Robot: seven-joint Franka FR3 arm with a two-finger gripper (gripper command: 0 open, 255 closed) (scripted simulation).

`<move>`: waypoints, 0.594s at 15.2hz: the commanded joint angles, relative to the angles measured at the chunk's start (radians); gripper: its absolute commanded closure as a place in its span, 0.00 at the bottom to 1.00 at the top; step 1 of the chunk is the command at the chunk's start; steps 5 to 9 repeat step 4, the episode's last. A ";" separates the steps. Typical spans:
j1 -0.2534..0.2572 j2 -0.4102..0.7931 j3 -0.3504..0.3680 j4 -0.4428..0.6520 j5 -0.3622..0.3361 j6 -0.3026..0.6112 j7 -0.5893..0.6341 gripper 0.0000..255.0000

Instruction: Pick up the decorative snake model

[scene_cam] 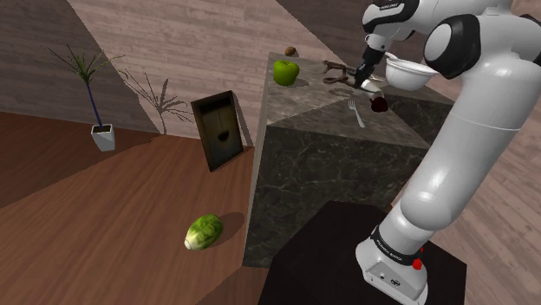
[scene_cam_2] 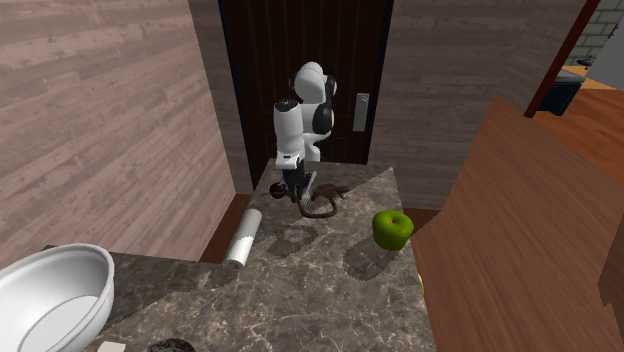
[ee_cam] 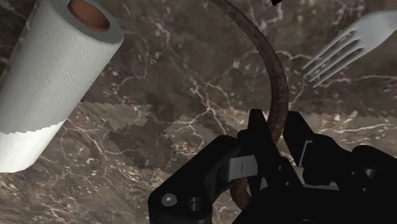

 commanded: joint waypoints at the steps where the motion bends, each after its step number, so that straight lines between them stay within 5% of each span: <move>1: -0.003 0.003 -0.001 0.034 0.001 -0.032 0.001 1.00; 9: -0.004 0.005 -0.002 0.051 0.002 -0.048 0.001 1.00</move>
